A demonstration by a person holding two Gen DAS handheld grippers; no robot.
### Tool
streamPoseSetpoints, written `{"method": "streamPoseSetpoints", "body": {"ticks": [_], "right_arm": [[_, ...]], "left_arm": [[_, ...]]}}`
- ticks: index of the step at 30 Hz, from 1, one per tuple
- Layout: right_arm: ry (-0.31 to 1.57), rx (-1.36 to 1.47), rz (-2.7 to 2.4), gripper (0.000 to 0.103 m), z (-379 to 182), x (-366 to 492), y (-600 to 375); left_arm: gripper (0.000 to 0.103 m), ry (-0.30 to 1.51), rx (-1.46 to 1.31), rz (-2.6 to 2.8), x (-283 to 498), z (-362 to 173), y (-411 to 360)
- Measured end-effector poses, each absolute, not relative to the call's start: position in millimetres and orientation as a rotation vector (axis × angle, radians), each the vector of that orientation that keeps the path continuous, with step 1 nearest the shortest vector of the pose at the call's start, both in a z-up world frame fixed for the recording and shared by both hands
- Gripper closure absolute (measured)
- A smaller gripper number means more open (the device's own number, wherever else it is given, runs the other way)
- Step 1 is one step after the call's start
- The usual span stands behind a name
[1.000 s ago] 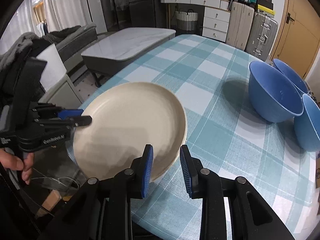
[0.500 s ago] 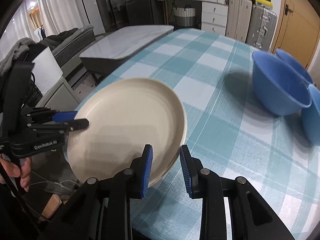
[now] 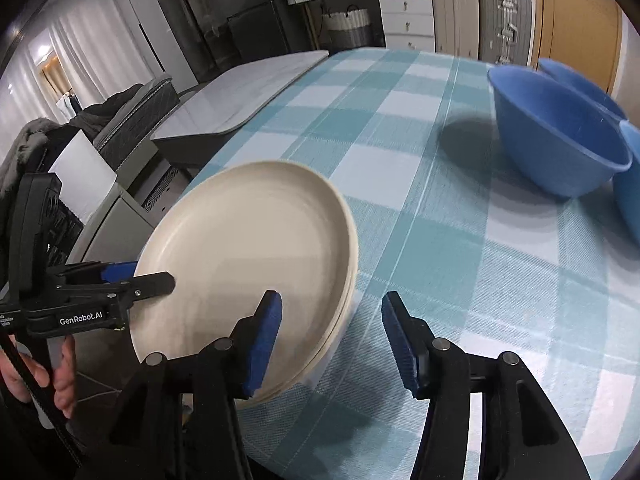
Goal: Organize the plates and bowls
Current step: 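Lower the cream plate onto the stack and open both grippers, then withdraw both grippers from the plates and move toward the blue bowls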
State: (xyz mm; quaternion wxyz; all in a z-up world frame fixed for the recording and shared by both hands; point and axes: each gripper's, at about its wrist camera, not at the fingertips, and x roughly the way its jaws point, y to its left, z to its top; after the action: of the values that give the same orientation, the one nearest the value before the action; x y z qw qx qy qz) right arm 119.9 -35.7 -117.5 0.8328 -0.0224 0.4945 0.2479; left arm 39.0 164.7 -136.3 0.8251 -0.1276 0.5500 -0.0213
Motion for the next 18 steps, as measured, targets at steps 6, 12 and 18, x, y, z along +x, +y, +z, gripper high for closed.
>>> {"method": "streamPoseSetpoints", "body": {"ticks": [6, 12, 18], "right_arm": [[1.101, 0.004, 0.557, 0.051, -132, 122, -32], [1.104, 0.004, 0.556, 0.063, -135, 122, -29], [1.091, 0.014, 0.518, 0.069, -133, 128, -35]], "left_arm": [[0.051, 1.177, -0.3, -0.1, 40, -137, 157], [0.05, 1.18, -0.276, -0.092, 44, -136, 151], [0.05, 1.188, -0.257, -0.105, 54, -136, 144]]}}
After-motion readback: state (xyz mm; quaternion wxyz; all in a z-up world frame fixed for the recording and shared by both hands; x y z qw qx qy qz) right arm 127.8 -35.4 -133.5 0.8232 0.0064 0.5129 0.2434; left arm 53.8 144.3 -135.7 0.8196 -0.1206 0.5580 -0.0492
